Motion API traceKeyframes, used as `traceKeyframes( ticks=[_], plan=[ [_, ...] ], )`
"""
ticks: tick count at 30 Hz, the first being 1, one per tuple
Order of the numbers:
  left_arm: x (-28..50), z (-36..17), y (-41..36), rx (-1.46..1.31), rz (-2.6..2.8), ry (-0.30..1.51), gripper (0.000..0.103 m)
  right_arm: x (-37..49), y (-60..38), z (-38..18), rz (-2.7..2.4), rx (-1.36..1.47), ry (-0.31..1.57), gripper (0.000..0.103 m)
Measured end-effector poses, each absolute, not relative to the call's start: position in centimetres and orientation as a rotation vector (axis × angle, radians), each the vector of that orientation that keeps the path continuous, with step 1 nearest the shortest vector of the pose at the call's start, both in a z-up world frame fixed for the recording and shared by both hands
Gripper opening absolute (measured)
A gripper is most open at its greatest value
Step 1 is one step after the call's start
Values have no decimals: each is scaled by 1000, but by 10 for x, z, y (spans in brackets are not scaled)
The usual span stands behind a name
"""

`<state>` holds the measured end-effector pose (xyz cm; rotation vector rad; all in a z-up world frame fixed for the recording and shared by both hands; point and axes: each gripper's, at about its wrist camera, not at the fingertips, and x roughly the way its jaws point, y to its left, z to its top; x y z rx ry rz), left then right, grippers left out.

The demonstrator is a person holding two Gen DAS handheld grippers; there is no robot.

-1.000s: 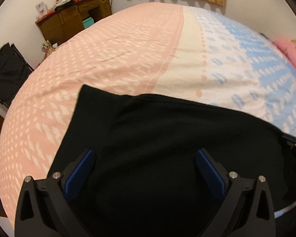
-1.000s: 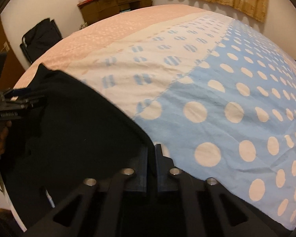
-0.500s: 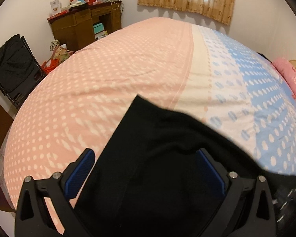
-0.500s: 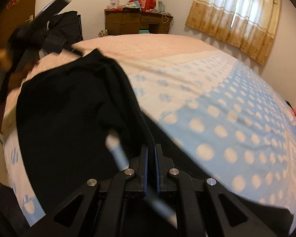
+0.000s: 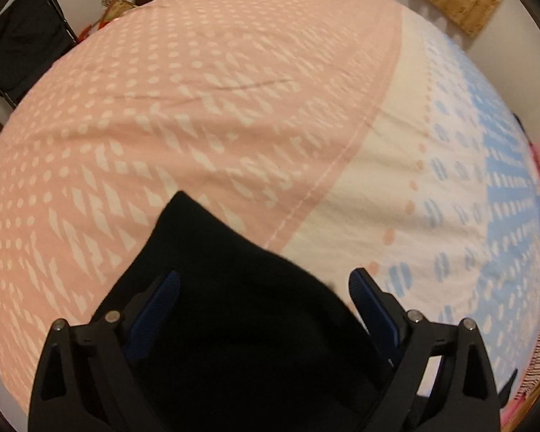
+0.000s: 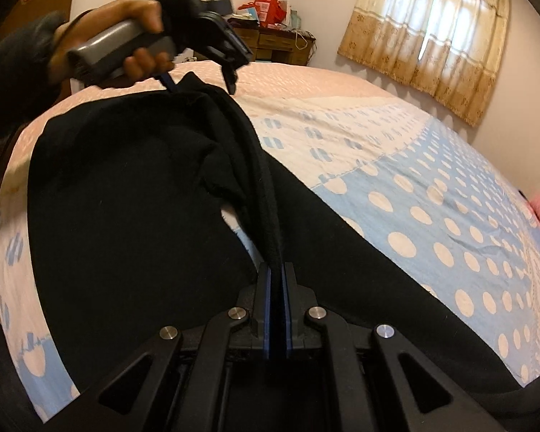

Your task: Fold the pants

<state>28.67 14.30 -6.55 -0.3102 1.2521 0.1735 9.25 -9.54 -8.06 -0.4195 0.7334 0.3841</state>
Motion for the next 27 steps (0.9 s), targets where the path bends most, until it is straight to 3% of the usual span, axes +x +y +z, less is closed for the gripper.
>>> traceKeyframes(
  ticks=[4,6,8,11,14,21,25,27],
  plan=[
    [299,-68,129,-245,217,1275,79,92,-97,-80,389,-405,725,5],
    [301,-67,125,-225,234,1278,66,90,-98,-80,389,-399,721,5],
    [301,-67,122,-192,240,1263,32,88,-98,-78,387,-394,716,5],
    [298,-63,129,-217,186,1229,10,84,-98,-77,382,-389,714,5],
    [286,-53,143,-289,95,1161,5,85,-100,-70,374,-376,711,5],
    [223,6,176,-397,-46,930,5,73,-114,-31,341,-290,646,4],
    [213,20,180,-325,-42,915,5,63,-104,-25,342,-328,633,4],
    [218,14,173,-307,-49,954,15,60,-97,-32,336,-365,643,4]
  ],
)
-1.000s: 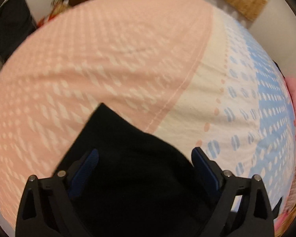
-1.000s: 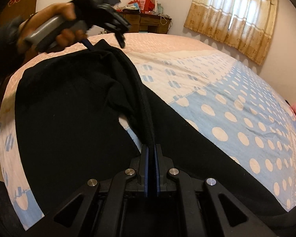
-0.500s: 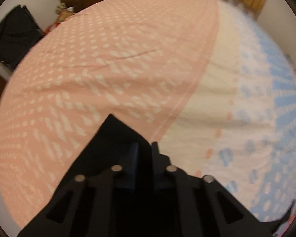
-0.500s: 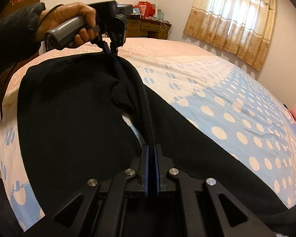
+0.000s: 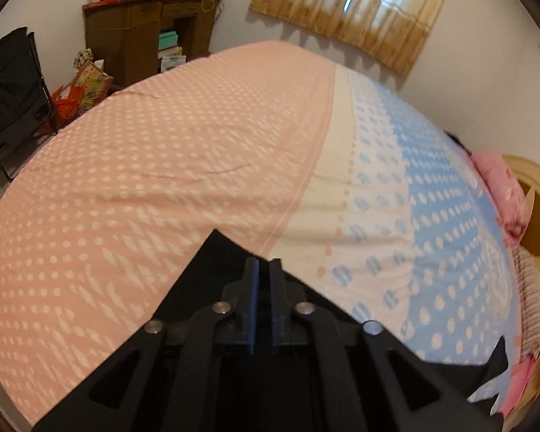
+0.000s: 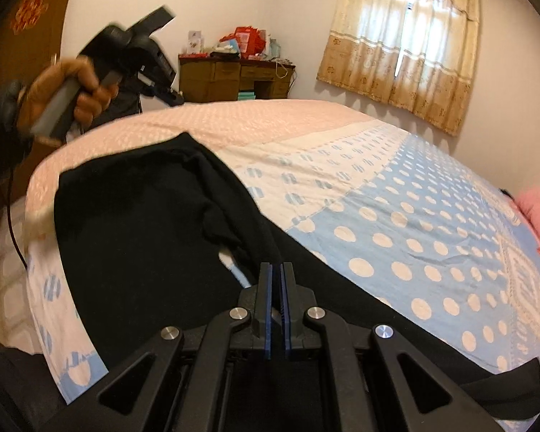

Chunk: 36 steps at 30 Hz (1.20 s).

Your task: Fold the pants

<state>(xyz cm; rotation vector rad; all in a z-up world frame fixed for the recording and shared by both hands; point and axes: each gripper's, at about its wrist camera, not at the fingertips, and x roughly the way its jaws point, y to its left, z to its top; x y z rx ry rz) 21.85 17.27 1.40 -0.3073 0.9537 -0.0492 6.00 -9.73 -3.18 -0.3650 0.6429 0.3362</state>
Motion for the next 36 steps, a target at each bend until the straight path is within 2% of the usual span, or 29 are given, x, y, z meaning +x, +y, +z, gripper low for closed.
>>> traceKeyframes(
  ticks=[1,2,4,9,16,18,19,20,22,24,25,30,36],
  plan=[
    [224,9,169,-326,-56,989,29,58,-92,-36,337,-377,650,4],
    [227,3,167,-359,-64,1036,51,56,-93,-37,338,-378,652,4],
    [230,-12,167,-449,-75,1102,71,52,-92,-37,323,-368,644,4],
    [249,-56,169,-746,11,1215,73,57,-117,-34,283,-257,649,5],
    [270,-60,136,-575,137,1236,74,74,-150,-40,277,-106,685,5],
    [275,-61,130,-524,168,1230,61,75,-156,-41,280,-75,690,5],
    [279,-64,127,-488,172,1247,48,75,-160,-42,278,-58,691,5],
    [281,-69,126,-453,185,1261,41,74,-162,-42,277,-51,691,5],
    [278,-71,126,-428,192,1245,34,71,-167,-42,271,-40,686,5],
    [273,-69,131,-424,177,1229,18,68,-172,-40,255,-27,673,6],
    [270,-69,138,-450,158,1218,7,66,-175,-39,244,-17,665,6],
    [236,-60,173,-556,37,1111,4,64,-185,-34,200,8,643,6],
    [184,-16,191,-586,-91,913,4,66,-195,-29,208,77,657,6]
  ],
)
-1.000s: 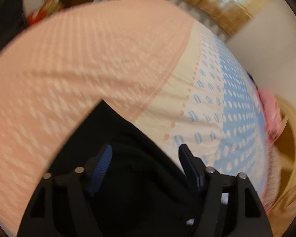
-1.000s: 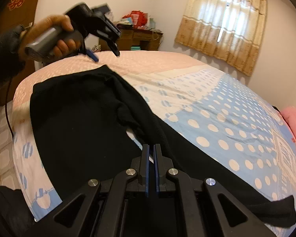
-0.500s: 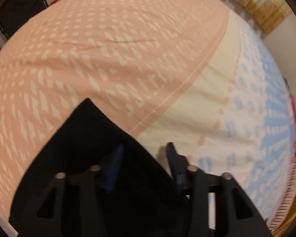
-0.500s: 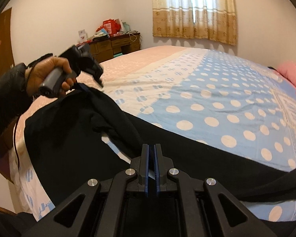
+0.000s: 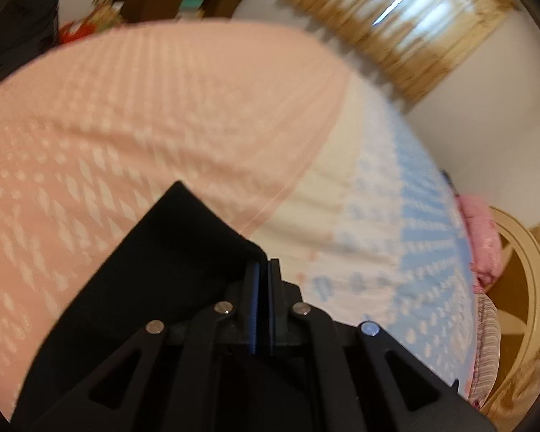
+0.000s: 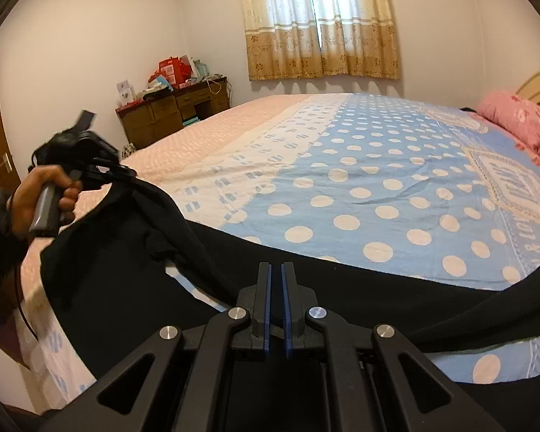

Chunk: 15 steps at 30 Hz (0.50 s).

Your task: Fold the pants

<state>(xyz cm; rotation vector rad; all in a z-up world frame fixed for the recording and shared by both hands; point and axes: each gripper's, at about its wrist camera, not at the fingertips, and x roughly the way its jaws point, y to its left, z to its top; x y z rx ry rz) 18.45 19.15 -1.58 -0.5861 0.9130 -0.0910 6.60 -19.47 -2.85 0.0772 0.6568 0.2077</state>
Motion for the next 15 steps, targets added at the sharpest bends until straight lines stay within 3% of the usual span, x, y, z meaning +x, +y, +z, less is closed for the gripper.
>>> traceKeyframes(
  ticks=[7,9,11,13,15],
  plan=[
    [128,18,203,-639,-227,735,4,77,-200,-35,313,323,733,11],
    [112,16,208,-672,-255,716,4,73,-202,-37,339,401,738,21],
    [102,9,211,-682,-253,714,4,66,-203,-39,350,462,730,49],
    [94,-2,211,-681,-249,722,4,57,-205,-42,357,534,715,60],
    [88,-12,213,-695,-240,724,4,53,-205,-48,371,582,725,60]
  ],
)
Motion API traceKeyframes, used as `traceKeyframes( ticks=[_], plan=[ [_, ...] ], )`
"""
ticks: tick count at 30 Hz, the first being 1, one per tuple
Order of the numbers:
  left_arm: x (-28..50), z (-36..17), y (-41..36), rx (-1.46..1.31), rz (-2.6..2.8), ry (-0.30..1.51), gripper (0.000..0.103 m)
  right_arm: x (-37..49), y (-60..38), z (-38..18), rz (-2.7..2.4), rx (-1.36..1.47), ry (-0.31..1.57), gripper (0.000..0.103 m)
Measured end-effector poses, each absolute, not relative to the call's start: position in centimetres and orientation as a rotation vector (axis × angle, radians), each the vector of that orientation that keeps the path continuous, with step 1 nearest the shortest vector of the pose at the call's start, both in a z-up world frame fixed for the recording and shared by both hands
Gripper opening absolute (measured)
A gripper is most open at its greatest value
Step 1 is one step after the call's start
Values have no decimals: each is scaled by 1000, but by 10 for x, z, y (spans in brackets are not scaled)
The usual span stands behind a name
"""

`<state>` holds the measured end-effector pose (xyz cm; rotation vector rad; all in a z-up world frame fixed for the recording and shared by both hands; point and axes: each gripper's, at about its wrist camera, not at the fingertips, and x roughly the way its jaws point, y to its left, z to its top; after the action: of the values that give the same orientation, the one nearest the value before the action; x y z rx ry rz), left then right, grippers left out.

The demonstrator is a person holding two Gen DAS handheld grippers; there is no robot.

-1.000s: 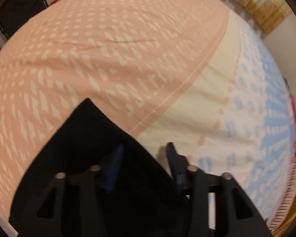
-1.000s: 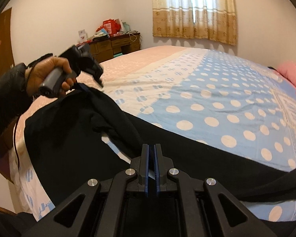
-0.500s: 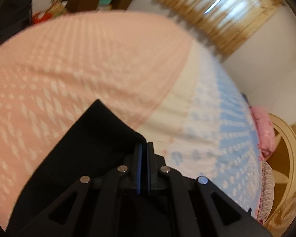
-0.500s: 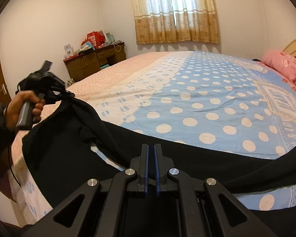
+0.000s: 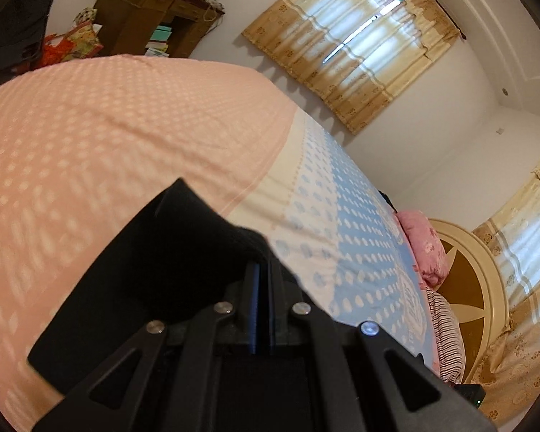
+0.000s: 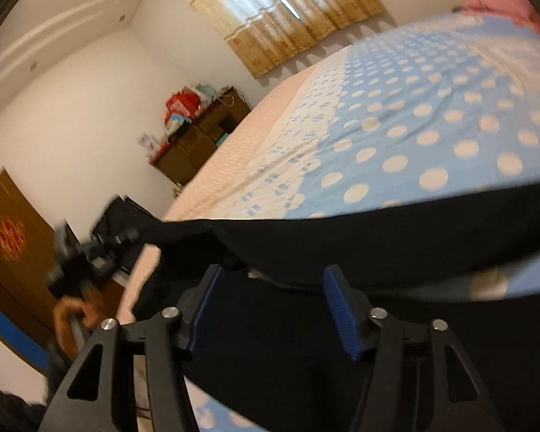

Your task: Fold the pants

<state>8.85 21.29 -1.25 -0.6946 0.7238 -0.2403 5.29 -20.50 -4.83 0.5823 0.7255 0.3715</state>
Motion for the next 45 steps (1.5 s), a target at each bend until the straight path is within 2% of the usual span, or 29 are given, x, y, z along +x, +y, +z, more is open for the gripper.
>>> traceKeyframes(
  ticks=[4,8,13,17,21,22,23,32,36,39,45],
  plan=[
    [96,-33,212,-744,-228,750,4,51,-208,-66,344,657,766,60],
    [94,-31,210,-761,-242,740,4,52,-229,-79,279,784,785,60],
    [93,-26,215,-756,-245,740,4,45,-276,-80,91,875,714,60],
    [94,-31,218,-773,-236,757,4,57,-292,-93,54,941,753,60],
    [94,-35,217,-767,-221,777,4,73,-283,-87,46,900,753,58],
    [95,-35,217,-766,-220,781,4,76,-280,-87,42,890,760,35],
    [95,-34,217,-768,-222,786,4,78,-280,-88,39,874,778,7],
    [87,-14,230,-779,-278,775,4,37,-272,-25,139,747,649,8],
    [69,-8,239,-759,-291,782,4,1,-260,-10,202,677,648,8],
    [52,-13,247,-733,-275,793,4,-23,-248,-18,208,619,688,8],
    [23,-39,255,-715,-214,822,4,-42,-239,-72,167,597,818,8]
  ],
)
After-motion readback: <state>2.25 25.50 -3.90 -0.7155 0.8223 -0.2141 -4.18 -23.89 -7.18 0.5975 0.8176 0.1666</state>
